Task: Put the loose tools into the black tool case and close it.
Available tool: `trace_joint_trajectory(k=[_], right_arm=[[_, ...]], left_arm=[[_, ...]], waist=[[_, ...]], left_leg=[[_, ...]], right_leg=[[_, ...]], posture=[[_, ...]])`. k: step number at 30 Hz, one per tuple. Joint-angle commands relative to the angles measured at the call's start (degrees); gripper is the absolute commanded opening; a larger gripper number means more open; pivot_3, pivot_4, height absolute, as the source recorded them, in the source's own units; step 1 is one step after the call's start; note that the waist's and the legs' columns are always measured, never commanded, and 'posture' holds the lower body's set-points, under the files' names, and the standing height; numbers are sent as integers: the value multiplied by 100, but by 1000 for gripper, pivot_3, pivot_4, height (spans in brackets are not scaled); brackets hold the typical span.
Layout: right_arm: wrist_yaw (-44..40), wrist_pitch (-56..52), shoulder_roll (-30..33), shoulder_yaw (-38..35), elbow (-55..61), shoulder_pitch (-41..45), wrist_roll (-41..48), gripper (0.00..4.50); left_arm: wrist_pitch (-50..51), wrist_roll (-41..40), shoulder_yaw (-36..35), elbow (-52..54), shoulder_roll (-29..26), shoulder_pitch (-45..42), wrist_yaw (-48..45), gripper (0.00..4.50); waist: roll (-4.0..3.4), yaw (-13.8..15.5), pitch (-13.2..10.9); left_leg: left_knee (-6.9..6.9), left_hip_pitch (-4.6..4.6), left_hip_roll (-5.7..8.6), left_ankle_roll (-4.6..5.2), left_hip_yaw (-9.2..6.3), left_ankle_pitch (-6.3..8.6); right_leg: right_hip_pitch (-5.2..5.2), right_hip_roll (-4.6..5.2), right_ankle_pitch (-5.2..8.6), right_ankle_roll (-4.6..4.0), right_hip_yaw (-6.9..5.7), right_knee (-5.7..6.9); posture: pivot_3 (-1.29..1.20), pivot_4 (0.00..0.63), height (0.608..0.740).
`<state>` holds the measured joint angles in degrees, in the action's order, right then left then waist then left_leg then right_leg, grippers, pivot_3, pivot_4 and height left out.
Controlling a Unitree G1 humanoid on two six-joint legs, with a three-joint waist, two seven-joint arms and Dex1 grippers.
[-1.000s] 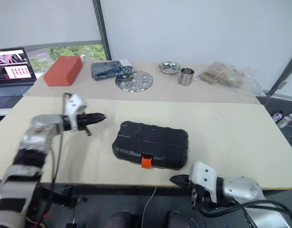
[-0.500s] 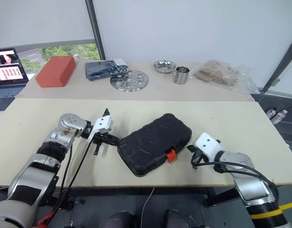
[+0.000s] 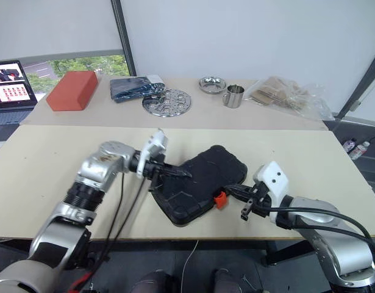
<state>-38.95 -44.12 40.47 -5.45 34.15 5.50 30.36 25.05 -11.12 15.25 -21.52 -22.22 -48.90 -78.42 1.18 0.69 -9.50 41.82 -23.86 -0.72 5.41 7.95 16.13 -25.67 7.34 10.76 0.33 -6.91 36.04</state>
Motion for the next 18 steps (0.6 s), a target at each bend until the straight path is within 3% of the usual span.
trace_joint_trajectory(k=[1,5,18], right_arm=[[44,-2,149,318,0,-4,-260,0],[49,-41,269,401,50,-175,-335,0],[571,-5,-83,469,-68,-906,-538,0]], left_arm=[[-783,709,512,-391,-154,206,237,89],[-957,688,527,-420,-181,290,247,89],[-1321,718,597,-304,-146,393,236,89]], waist=[[-9,1,6],[-9,-4,17],[-50,-4,78]], left_leg=[[-1,9,0,1,0,1],[-11,61,-5,10,-3,25],[-12,68,-8,8,-5,30]], right_leg=[[11,1,0,0,0,-2],[57,8,13,9,-2,-16],[61,11,21,19,1,-16]], posture=[[0,150,734],[0,150,734],[0,150,734]])
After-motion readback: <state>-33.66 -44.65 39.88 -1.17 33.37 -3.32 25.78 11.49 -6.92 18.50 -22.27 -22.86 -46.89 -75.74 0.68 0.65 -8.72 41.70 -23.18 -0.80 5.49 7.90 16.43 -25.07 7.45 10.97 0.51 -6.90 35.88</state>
